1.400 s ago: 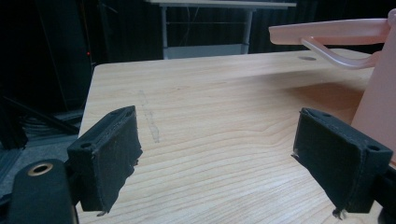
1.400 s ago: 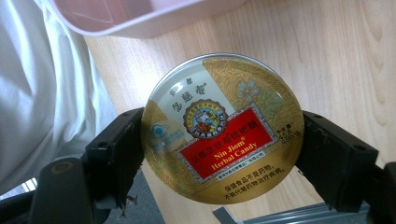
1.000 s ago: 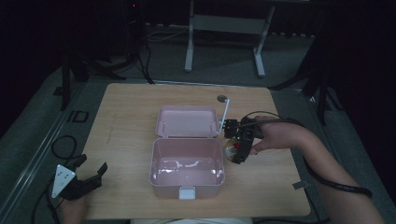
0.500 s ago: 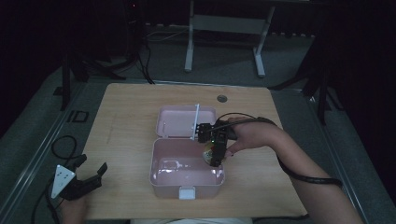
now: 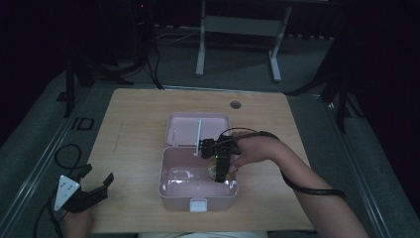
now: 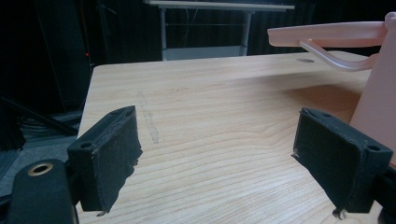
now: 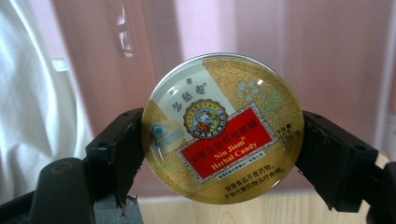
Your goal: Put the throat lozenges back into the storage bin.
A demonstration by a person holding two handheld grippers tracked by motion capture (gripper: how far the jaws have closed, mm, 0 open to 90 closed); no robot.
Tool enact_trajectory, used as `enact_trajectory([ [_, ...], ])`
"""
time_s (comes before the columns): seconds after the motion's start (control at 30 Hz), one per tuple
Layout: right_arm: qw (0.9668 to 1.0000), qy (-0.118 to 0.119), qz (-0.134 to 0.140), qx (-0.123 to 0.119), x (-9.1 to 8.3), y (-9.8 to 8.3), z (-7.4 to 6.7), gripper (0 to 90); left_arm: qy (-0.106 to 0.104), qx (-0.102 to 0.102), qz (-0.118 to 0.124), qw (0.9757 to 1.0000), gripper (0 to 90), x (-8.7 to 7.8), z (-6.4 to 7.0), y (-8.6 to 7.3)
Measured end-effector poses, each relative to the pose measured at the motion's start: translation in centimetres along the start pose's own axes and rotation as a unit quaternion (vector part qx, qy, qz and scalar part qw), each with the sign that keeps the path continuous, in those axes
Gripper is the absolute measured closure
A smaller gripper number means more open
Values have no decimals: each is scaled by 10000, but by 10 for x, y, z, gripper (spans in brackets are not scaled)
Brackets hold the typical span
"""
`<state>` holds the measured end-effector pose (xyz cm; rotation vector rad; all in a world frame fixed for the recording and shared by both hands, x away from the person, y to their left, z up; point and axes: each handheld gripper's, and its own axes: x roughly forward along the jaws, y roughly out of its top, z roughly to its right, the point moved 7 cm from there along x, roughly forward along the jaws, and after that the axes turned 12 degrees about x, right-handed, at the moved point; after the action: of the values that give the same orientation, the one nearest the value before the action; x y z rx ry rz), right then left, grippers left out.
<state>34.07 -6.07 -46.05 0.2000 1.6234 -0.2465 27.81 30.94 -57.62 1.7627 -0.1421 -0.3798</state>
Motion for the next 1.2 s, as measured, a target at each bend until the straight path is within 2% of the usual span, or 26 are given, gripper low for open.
enact_trajectory([
  [0.2, 9998, 145, -142, -27, 28, 4, 2, 201, -17, 11, -8, 10000, 149, 0, 0, 0],
  [0.33, 9996, 196, -168, -97, 40, 6, 2, 201, -20, 7, -5, 10000, 149, 0, 0, 0],
  [0.4, 9994, 209, -216, -182, 51, 8, 2, 201, -23, 3, -3, 10000, 149, 0, 0, 0],
  [0.53, 9989, 237, -275, -284, 62, 8, 0, 201, -23, 3, -2, 10000, 149, 0, 0, 0],
  [0.6, 9990, 212, -294, -272, 70, 7, 1, 201, -27, 8, -4, 10000, 149, 0, 0, 0],
  [0.83, 9987, 165, -380, -307, 85, 6, 3, 200, -30, 4, -1, 10000, 149, 0, 0, 0],
  [1.1, 9958, 160, -805, -414, 103, 3, 1, 197, -39, 10, -4, 10000, 149, 0, 0, 0],
  [1.2, 9958, 201, -820, -351, 105, 3, 1, 191, -40, 10, -4, 10000, 149, 0, 0, 0],
])
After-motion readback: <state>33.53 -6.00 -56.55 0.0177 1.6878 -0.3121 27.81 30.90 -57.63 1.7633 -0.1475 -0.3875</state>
